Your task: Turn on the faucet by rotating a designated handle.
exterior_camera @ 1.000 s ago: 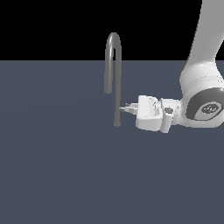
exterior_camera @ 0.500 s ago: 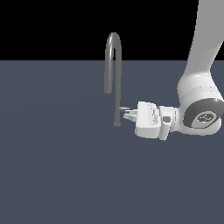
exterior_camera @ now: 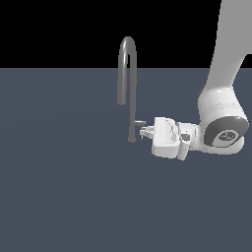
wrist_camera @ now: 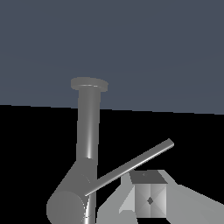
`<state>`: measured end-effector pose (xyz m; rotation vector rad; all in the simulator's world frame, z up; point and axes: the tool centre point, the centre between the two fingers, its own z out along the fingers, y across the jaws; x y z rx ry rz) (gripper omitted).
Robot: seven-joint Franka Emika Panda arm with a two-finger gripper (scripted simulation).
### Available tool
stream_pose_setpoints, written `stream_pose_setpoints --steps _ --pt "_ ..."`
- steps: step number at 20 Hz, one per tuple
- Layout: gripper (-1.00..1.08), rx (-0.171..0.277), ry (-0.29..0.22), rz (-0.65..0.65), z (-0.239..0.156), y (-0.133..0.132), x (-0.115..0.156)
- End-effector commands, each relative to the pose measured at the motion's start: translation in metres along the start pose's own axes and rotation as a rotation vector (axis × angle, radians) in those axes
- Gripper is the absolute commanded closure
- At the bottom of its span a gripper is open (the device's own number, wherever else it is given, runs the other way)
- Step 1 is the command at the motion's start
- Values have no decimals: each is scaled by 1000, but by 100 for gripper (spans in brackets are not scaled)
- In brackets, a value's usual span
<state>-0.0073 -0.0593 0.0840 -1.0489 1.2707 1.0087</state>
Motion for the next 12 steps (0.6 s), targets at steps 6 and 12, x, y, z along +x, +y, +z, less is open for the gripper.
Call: stream_pose_setpoints --steps 6,12 --pt "108 1 -1 -9 0 -10 9" --pt "108 4 6 13 0 -17 29"
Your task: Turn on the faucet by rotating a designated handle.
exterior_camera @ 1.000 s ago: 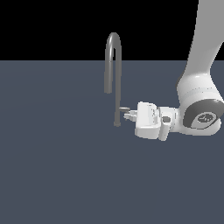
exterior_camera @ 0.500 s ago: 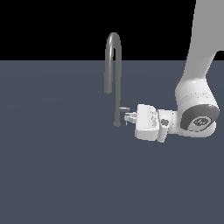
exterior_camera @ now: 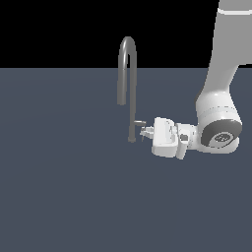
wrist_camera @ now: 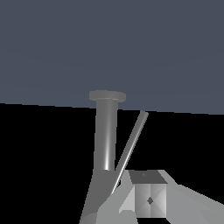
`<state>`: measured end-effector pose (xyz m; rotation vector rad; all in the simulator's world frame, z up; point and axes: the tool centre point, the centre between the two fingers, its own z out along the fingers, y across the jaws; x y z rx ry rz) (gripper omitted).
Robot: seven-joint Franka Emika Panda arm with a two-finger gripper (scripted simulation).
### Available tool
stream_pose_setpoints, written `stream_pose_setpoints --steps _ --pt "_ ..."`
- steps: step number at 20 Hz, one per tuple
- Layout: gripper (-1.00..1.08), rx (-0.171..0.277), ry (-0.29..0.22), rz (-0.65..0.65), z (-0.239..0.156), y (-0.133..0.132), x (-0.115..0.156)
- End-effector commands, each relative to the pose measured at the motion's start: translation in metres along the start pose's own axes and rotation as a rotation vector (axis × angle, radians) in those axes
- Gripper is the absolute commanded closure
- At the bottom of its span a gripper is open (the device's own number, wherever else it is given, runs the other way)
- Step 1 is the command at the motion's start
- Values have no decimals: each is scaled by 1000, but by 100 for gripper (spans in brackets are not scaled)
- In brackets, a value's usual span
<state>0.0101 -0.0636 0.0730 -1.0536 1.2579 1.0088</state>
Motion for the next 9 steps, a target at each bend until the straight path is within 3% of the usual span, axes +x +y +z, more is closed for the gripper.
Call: stream_pose_setpoints --steps 1,9 --pt "108 10 14 25 0 -1 21" --pt "108 14 21 49 -1 -8 44"
